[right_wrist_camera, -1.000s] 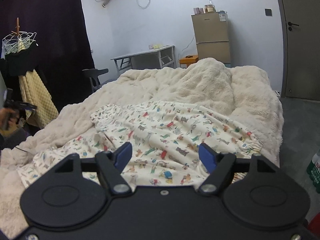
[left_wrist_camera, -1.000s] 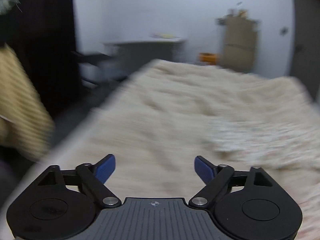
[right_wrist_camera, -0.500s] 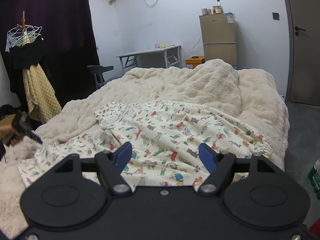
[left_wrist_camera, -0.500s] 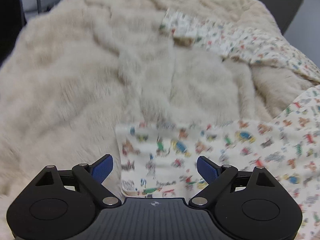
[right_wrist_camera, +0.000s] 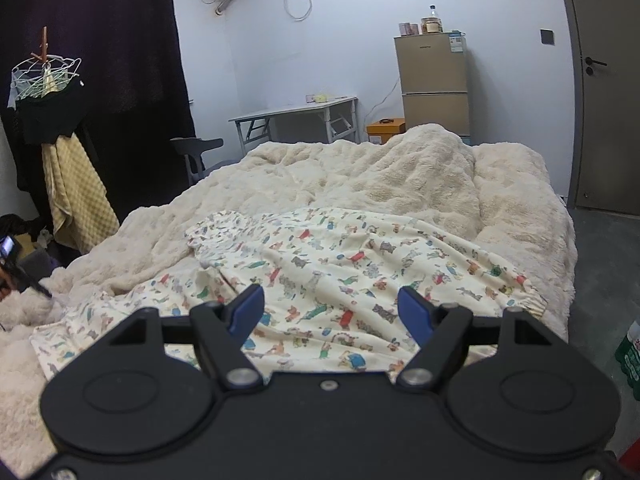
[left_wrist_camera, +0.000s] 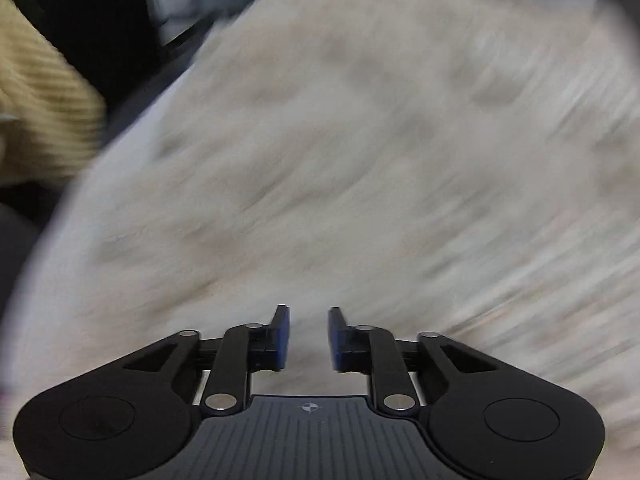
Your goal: Fold clothes
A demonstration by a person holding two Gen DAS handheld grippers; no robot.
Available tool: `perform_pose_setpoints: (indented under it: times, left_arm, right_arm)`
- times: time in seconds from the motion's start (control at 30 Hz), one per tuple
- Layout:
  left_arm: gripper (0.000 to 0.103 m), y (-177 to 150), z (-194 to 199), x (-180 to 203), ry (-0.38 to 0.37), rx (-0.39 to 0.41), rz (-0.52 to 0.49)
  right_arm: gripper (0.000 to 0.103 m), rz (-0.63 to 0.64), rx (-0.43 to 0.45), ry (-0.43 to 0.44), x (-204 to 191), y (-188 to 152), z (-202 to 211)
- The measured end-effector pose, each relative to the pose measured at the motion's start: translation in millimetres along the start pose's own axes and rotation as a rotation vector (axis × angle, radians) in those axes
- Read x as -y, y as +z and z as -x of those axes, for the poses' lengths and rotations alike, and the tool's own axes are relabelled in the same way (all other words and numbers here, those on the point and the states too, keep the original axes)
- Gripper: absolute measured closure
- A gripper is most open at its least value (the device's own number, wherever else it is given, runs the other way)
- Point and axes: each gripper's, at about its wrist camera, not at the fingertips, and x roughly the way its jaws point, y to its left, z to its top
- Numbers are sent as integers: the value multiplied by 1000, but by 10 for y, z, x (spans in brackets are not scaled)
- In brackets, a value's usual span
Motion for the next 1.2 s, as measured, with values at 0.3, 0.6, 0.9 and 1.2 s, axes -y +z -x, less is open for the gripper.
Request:
perform_pose_setpoints:
  times: [0.3, 0.6, 0.9, 1.2]
  left_arm:
    - [45, -259, -343, 1113, -143, -43, -234]
    - [98, -812, 375, 682, 29, -21, -262]
    - [16, -224, 802, 380, -81, 194, -188]
    - [38, 252, -1444, -216, -293, -122, 243]
  right_arm:
    - [31, 6, 18, -7, -24, 10, 54]
    - [31, -27, 37, -31, 89, 0, 96]
    - [31, -9, 36, -20, 40, 19, 74]
    - [31, -66, 36, -54, 213, -35, 138]
